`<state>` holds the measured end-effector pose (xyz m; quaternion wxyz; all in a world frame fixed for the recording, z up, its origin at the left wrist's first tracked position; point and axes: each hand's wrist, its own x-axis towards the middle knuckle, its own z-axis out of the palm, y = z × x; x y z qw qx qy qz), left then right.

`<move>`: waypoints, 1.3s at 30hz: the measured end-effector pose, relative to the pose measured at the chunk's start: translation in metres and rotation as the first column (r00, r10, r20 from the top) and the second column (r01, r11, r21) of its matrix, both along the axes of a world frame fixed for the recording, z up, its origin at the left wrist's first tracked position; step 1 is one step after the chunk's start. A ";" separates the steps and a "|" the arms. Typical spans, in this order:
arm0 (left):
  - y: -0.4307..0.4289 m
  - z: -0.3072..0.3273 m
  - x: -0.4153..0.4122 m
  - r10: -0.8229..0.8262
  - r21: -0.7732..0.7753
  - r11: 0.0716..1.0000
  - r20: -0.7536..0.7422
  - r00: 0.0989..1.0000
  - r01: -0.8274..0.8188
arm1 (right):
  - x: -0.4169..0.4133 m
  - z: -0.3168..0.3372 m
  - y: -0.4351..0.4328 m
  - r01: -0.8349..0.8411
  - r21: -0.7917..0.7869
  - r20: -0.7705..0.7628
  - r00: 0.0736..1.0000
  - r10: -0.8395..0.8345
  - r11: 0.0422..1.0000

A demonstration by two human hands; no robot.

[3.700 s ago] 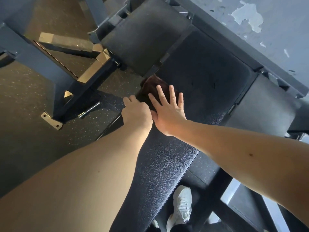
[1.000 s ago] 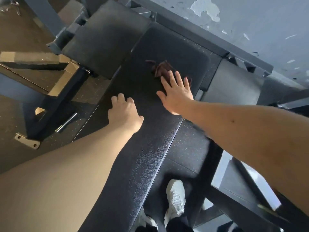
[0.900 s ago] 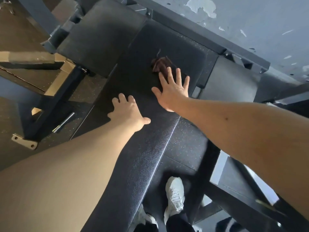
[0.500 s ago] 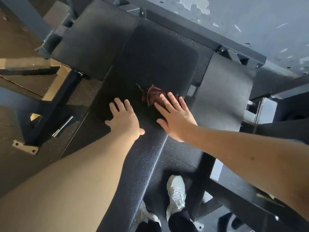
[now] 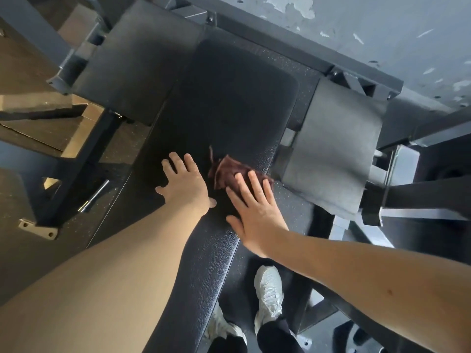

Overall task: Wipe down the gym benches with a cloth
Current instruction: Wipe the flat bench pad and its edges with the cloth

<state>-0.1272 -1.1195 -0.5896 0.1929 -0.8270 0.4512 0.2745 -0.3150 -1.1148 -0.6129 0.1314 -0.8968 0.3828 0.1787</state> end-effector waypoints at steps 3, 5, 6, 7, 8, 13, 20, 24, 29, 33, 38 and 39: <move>-0.001 0.000 -0.001 0.013 0.004 1.000 0.008 1.000 -0.013 | -0.009 -0.002 -0.012 -0.079 -0.002 -0.018 0.997 0.079 0.997; -0.002 -0.001 -0.001 0.015 0.019 1.000 0.004 1.000 -0.015 | -0.005 -0.003 -0.040 -0.091 -0.042 -0.019 0.996 0.090 0.995; -0.002 -0.002 -0.001 0.017 0.027 1.000 0.001 1.000 -0.017 | -0.002 -0.003 -0.057 -0.069 -0.058 -0.023 0.997 0.067 0.996; -0.003 -0.003 -0.002 0.017 0.034 0.999 0.000 1.000 -0.017 | 0.001 -0.005 -0.076 -0.023 -0.073 -0.021 1.000 0.021 0.997; -0.003 -0.002 -0.002 0.018 0.041 0.999 0.003 1.000 -0.018 | 0.005 -0.006 -0.096 0.039 -0.087 -0.012 0.999 -0.041 0.995; -0.003 -0.001 -0.002 0.013 0.047 0.999 0.020 1.000 -0.014 | 0.037 -0.007 -0.162 0.327 -0.083 0.037 0.945 -0.325 0.941; -0.003 0.002 -0.003 0.028 0.036 0.999 0.002 1.000 -0.029 | 0.023 -0.009 -0.093 0.230 -0.112 0.226 0.953 -0.201 0.967; -0.006 0.007 -0.001 0.011 0.040 0.999 0.006 1.000 -0.012 | 0.001 -0.008 -0.051 0.092 -0.047 0.267 0.961 -0.076 0.995; -0.012 0.013 -0.001 -0.042 -0.066 0.997 0.017 0.999 0.043 | -0.007 0.008 -0.075 0.042 -0.009 0.299 0.953 -0.037 0.999; -0.019 0.018 -0.008 -0.178 -0.319 0.935 -0.039 0.983 0.156 | -0.004 0.028 -0.098 0.290 0.269 0.341 0.863 -0.372 0.918; -0.032 0.022 -0.024 -0.543 -0.484 0.725 0.037 0.839 0.490 | -0.005 0.030 -0.094 0.259 0.367 0.336 0.859 -0.387 0.893; -0.034 0.021 -0.026 -0.572 -0.471 0.705 0.064 0.818 0.530 | -0.007 0.030 -0.086 0.256 0.373 0.326 0.864 -0.384 0.892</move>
